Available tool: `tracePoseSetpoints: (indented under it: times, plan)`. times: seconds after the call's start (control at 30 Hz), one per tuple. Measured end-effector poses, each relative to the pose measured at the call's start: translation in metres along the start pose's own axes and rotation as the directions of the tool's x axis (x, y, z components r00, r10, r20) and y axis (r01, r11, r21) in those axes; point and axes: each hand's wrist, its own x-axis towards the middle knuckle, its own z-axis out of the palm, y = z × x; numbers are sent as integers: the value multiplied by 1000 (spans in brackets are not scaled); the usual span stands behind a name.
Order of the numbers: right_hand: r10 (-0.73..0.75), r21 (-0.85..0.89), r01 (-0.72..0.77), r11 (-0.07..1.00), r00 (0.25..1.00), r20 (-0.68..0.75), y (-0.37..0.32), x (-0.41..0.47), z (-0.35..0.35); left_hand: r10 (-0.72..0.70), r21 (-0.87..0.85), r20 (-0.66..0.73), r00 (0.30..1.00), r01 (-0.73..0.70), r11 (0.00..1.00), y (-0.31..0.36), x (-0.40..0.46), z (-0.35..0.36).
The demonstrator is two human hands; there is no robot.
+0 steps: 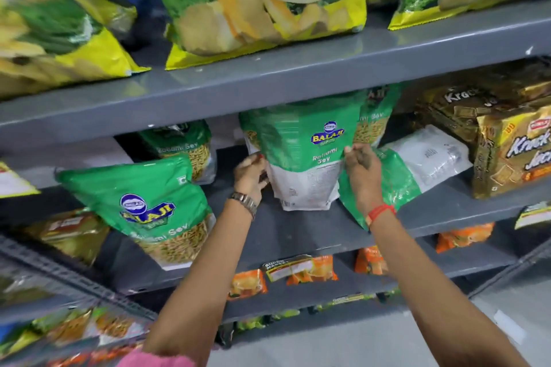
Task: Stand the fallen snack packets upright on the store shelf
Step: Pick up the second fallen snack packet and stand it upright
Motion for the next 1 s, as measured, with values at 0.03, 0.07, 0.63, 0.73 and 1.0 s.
tracePoseSetpoints:
  times: [0.03, 0.07, 0.63, 0.73, 1.0]
  plan:
    - [-6, -16, 7, 1000, 999, 35, -1, 5, 3, 3, -20, -23, 1000, -4, 1000, 1, 0, 0]
    - [7, -30, -5, 1000, 997, 71, 0, 10, 5, 1, -26, -49, 999, -2, 1000, 1, 2, 0]
    - [260, -93, -243, 965, 922, 288, 20, 0, -15, 628, 409, 188, 755, -642, 649, -41, -69, 25]
    - [265, -116, -238, 964, 883, 388, 27, -13, -12, 623, 435, 206, 755, -640, 633, -46, -72, 29]
    - [172, -108, -146, 983, 939, 298, 14, -9, 5, 589, 330, -8, 808, -554, 764, -45, -47, -4]
